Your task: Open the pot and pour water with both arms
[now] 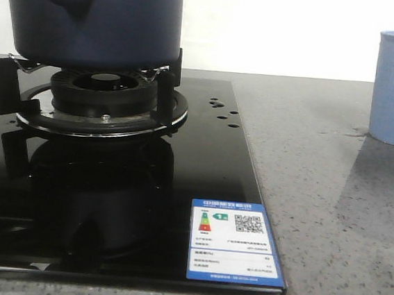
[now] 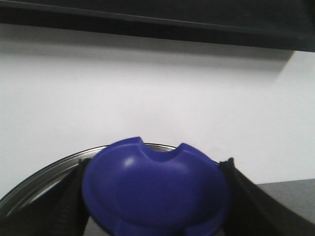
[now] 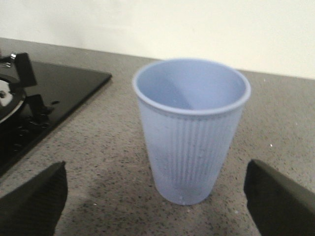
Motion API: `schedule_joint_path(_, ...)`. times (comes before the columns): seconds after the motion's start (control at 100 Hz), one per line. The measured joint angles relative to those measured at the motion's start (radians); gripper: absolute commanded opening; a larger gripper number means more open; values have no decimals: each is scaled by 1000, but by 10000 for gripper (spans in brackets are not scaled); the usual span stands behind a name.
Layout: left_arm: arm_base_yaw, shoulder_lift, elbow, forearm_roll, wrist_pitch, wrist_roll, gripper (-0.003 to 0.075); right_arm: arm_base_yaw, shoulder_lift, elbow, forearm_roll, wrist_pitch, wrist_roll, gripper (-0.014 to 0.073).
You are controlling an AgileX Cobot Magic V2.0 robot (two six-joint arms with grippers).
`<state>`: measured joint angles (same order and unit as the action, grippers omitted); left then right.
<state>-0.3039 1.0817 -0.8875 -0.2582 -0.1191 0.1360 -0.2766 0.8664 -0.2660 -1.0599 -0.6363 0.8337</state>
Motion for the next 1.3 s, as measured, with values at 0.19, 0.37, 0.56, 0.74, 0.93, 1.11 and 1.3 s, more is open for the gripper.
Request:
schedule_joint_path(0.19,-97,55,0,1,-12,0,379,0,-62,5,-80,1,88,660)
schedule_joint_path(0.37,-169,135,0,1,-82,0,379,0,-65,5,-124,-10,121,660)
schedule_joint_path(0.56,-214,211,0,1,-161,0,379,0,-65,5,-151,-16,125,660)
schedule_joint_path(0.74,-218,262,0,1,-173,0,379,0,-65,5,-170,-24,125,660)
schedule_joint_path(0.93,-218,277,0,5,-194,2,379,0,-65,5,-170,-28,125,660)
schedule_joint_path(1.11,-218,278,0,7,-194,4,379,0,-65,5,-170,-30,127,660)
schedule_joint_path(1.3,-218,278,0,7,-194,4,379,0,-65,5,-170,-30,127,660)
